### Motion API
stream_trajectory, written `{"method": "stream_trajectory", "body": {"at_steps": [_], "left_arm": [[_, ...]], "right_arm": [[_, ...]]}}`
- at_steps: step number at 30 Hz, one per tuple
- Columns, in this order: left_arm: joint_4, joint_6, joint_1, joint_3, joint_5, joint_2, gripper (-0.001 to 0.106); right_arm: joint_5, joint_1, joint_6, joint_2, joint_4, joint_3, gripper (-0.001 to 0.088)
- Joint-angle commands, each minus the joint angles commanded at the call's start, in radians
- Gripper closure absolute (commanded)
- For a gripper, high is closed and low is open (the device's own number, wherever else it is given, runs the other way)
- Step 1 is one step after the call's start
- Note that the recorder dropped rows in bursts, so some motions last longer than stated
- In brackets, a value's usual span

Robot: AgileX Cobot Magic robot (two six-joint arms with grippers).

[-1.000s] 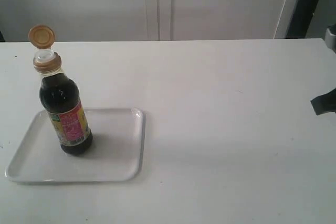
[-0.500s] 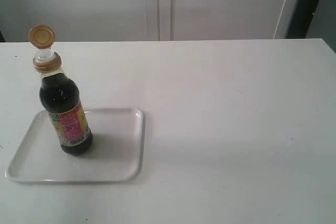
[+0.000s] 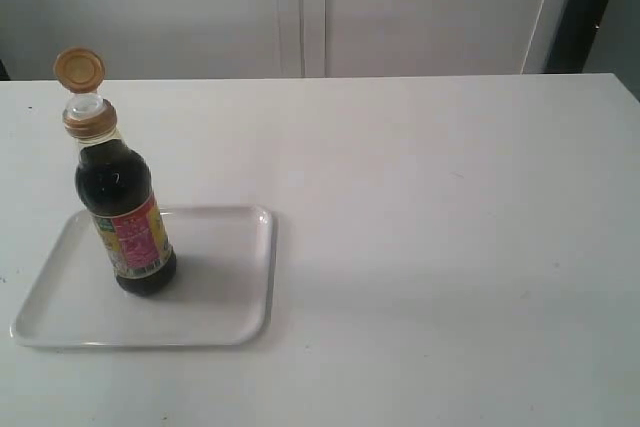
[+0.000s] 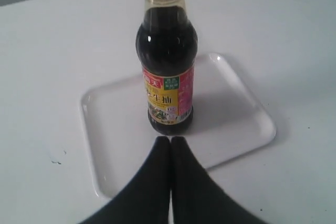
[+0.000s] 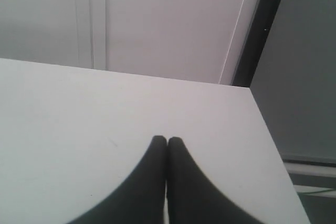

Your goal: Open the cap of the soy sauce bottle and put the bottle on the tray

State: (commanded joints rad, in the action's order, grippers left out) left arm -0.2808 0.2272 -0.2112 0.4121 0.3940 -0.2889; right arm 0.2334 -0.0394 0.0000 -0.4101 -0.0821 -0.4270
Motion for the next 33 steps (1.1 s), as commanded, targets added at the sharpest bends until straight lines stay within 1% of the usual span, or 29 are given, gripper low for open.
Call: {"method": "stream_trajectory", "body": {"at_steps": [6, 10, 12, 15, 33], "left_arm": [[0.0, -0.048, 0.0, -0.046, -0.061, 0.102, 0.105], [-0.051, -0.051, 0.0, -0.056, -0.069, 0.155, 0.105], [-0.07, -0.051, 0.0, -0.056, -0.071, 0.174, 0.105], [-0.07, -0.055, 0.0, -0.056, -0.071, 0.184, 0.105], [-0.07, -0.044, 0.0, -0.056, -0.071, 0.184, 0.105]], "right_arm": [[-0.054, 0.0, 0.0, 0.113, 0.002, 0.077, 0.0868], [-0.082, 0.0, 0.013, 0.161, 0.002, 0.099, 0.0868], [-0.073, 0.0, 0.034, 0.178, 0.002, 0.099, 0.0868], [-0.064, 0.0, 0.083, 0.189, 0.002, 0.099, 0.0868], [-0.064, 0.0, 0.083, 0.189, 0.002, 0.099, 0.0868]]}}
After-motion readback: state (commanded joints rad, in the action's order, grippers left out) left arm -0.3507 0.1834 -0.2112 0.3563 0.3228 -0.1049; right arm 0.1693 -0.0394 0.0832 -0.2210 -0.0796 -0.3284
